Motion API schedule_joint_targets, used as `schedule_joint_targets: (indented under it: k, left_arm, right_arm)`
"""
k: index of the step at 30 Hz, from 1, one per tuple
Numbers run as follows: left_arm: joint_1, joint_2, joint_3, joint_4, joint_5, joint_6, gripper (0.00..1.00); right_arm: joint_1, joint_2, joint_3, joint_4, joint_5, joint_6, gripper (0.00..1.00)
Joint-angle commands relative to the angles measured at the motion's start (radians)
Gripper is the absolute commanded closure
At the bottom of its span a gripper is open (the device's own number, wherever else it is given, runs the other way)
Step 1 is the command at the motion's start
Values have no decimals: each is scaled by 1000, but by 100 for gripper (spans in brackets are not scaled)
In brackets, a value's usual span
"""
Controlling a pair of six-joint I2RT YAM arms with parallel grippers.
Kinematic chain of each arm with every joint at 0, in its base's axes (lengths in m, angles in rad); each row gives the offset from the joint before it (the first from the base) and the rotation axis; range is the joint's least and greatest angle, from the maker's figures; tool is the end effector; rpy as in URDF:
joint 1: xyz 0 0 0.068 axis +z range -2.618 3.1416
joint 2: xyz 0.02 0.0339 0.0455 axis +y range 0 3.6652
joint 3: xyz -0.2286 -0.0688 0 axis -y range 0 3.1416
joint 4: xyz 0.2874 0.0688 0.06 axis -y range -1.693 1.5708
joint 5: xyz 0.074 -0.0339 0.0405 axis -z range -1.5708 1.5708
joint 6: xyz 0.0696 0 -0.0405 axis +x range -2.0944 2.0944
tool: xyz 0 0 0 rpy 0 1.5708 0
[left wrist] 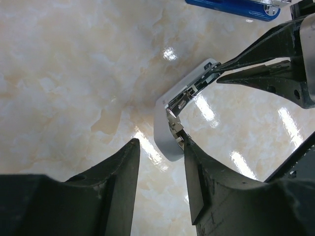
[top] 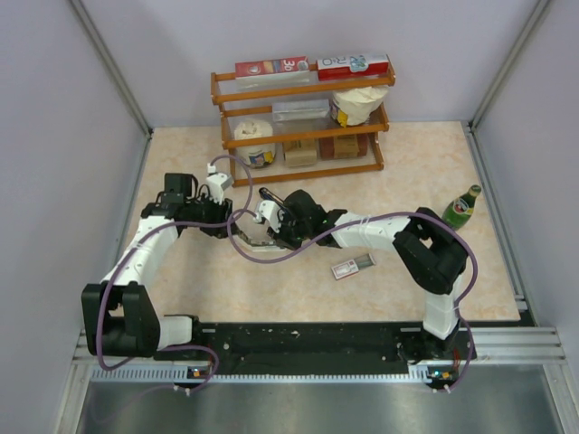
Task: Load the staples into the stapler
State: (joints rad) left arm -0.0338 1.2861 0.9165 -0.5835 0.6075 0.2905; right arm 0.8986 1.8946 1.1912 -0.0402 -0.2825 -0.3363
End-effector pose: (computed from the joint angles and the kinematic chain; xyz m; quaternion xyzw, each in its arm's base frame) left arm 0.3199 -0.0506 0.1781 0.2365 0.8825 -0.2455 0.3241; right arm 0.2678 0.3676 0.0947 -0.5710 0.7064 0.2343 0.3465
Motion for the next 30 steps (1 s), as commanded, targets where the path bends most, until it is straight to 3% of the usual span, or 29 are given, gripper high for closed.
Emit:
schedule_joint_targets:
  k: [1, 19, 30]
  left_arm:
    - [0, 13, 39, -52, 47, 25, 55]
    - [-11, 65, 59, -75, 219, 41, 63]
    - [-23, 73, 62, -65, 241, 44, 52]
  right_arm:
    - [-3, 4, 2, 14, -12, 22, 87]
    - [-3, 12, 1, 13, -20, 23, 87]
    - [-4, -15, 5, 2, -12, 19, 87]
